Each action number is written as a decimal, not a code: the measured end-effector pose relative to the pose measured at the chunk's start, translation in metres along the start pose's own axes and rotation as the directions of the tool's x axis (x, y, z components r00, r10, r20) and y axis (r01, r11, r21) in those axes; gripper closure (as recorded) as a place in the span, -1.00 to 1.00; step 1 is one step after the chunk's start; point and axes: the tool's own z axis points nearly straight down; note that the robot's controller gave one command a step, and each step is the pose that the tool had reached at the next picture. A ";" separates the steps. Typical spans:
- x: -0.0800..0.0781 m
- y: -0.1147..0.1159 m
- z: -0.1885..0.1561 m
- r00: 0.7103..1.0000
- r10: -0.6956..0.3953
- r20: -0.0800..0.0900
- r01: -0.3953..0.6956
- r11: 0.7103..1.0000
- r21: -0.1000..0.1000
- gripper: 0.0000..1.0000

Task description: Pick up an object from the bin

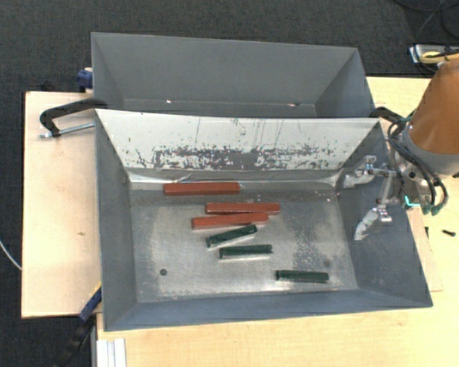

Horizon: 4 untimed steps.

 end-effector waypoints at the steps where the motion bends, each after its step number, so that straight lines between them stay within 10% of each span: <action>1: 0.014 0.020 0.053 1.000 0.028 0.006 -0.028 1.000 0.001 -1.00; 3: -0.019 0.083 0.101 1.000 -0.017 0.000 0.017 1.000 -0.003 -1.00; 4: -0.017 0.125 0.110 0.999 -0.031 -0.009 0.031 1.000 -0.001 1.00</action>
Offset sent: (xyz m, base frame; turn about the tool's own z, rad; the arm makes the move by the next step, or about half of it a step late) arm 0.0151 0.0779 -0.1074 -0.0638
